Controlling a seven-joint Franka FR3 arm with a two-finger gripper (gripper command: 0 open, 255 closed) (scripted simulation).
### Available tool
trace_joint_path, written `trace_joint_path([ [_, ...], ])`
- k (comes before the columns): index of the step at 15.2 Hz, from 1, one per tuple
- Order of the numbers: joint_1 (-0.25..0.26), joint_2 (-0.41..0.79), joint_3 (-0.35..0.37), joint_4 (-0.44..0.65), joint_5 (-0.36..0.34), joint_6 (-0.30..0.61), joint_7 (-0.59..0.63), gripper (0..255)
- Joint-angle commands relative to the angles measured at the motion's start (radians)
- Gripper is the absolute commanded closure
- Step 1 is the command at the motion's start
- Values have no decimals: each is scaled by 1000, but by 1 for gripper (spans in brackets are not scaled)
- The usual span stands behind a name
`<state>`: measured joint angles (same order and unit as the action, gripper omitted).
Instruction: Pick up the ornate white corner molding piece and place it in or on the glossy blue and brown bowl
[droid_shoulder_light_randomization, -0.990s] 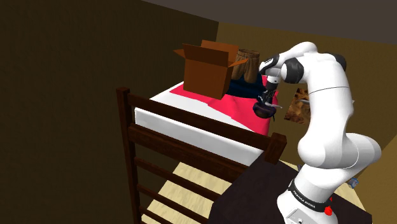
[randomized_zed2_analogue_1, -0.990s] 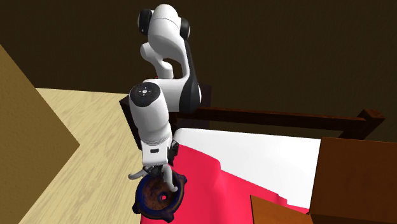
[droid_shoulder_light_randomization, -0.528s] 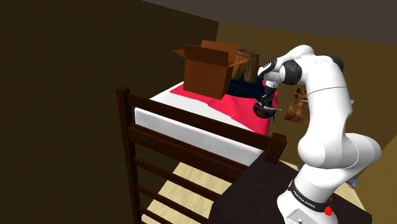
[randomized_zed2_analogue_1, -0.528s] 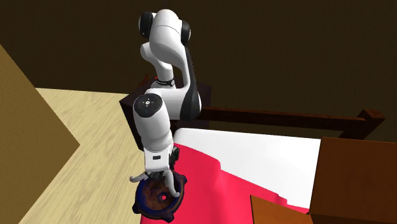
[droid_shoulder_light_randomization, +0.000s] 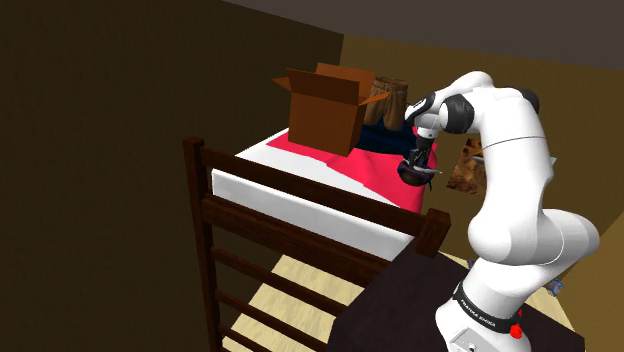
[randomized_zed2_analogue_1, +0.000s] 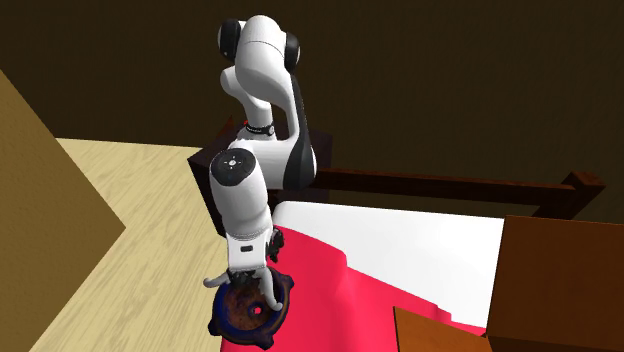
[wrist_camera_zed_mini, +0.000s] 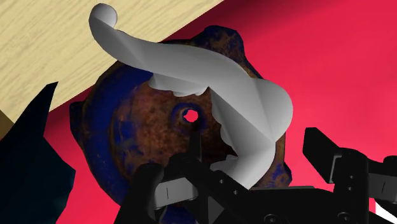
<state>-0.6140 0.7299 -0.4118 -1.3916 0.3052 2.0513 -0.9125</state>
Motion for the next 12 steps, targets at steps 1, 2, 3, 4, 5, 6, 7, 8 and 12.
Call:
trace_joint_path([
  [1, 0, 0, 0, -2, 0, 1, 0, 0],
  [2, 0, 1, 0, -1, 0, 0, 0, 0],
  [3, 0, 0, 0, -1, 0, 0, 0, 0],
  [4, -1, 2, 0, 2, 0, -1, 0, 0],
  [5, 0, -12, -4, 13, -6, -26, 3, 0],
  [6, 1, -26, -8, 26, -11, -51, 7, 0],
  [7, 1, -38, -12, 40, -17, -77, 10, 0],
  [8, 1, -46, -14, 53, -21, -98, 13, 0],
  [12, 1, -46, -14, 53, -21, -98, 13, 0],
])
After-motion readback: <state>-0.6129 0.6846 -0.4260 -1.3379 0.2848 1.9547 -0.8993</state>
